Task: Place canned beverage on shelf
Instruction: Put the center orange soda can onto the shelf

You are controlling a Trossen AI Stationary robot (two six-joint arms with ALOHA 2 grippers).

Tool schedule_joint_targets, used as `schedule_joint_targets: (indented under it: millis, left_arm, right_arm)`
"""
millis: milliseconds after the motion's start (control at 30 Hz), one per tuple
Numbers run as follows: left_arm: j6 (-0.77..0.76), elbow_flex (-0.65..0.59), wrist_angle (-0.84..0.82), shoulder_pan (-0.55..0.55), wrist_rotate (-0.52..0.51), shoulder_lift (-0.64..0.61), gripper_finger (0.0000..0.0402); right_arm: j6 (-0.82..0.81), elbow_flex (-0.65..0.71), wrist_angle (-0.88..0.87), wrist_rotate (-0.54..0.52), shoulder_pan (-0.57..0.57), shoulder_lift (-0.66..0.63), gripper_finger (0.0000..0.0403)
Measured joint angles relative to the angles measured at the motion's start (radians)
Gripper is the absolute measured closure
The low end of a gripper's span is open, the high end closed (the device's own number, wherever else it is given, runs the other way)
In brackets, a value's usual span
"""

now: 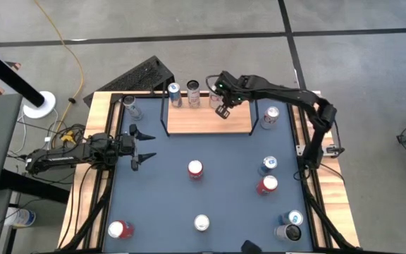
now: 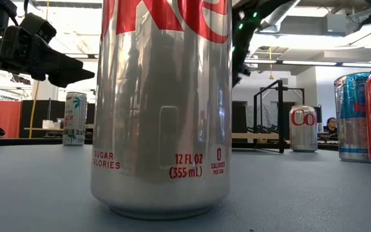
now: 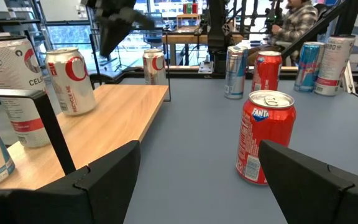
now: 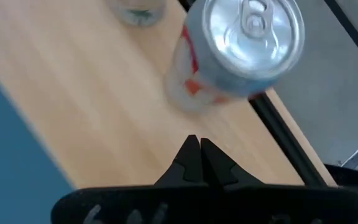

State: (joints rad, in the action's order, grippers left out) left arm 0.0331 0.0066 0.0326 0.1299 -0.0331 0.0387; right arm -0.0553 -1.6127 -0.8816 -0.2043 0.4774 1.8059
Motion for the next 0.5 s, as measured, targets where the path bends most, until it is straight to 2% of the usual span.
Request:
schedule_joint_targets:
  millis: [233, 367, 500]
  left_arm:
    - [0.000, 0.000, 0.000, 0.000, 0.000, 0.000, 0.0083]
    - [0.000, 0.000, 0.000, 0.000, 0.000, 0.000, 0.0083]
    - [0.000, 0.000, 0.000, 0.000, 0.000, 0.000, 0.0083]
  right_arm:
    - [-0.080, -0.001, -0.151, 0.048, -0.177, -0.167, 0.0403]
    - [-0.194, -0.001, -0.264, 0.050, -0.342, -0.264, 0.0403]
    - [-0.311, 0.010, -0.233, 0.049, -0.533, -0.321, 0.0403]
